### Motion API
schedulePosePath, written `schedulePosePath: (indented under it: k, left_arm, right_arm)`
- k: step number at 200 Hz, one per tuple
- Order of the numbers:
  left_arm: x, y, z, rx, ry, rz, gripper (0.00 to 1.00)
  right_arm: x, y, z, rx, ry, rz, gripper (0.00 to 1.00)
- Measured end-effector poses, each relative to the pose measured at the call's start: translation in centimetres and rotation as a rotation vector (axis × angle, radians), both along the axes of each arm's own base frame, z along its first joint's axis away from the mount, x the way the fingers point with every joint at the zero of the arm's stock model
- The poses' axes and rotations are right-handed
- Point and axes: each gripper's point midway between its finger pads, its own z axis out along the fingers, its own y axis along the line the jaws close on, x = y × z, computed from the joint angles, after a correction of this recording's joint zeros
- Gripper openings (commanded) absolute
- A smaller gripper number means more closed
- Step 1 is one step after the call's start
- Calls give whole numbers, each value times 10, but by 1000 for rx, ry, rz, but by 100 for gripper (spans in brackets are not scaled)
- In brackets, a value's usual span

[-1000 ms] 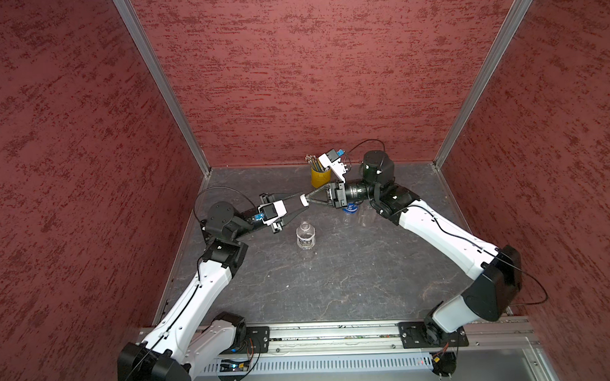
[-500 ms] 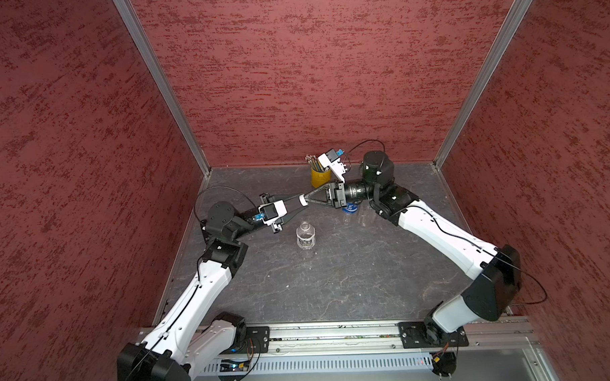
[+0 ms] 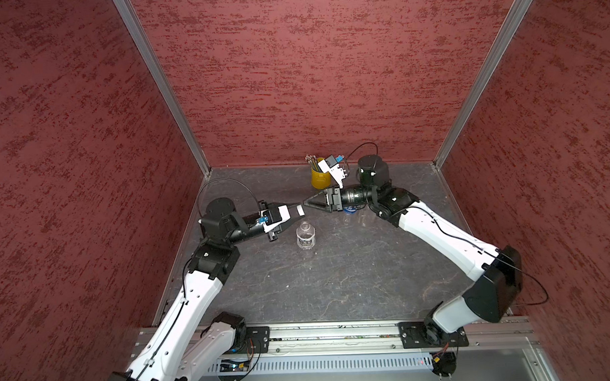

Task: Screw on the bottle caps
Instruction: Pick up the bottle cap from the center of the board.

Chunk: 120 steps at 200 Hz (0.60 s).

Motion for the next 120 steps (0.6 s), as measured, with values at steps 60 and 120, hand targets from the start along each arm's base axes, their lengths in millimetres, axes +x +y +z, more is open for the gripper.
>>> schedulePosePath:
  k: [60, 120]
  left_arm:
    - [-2, 9, -39, 229, 344, 94, 28]
    - [7, -1, -85, 532, 590, 145, 28]
  right_arm:
    - [2, -40, -78, -243, -158, -262, 65]
    - [-31, -34, -186, -372, -373, -188, 74]
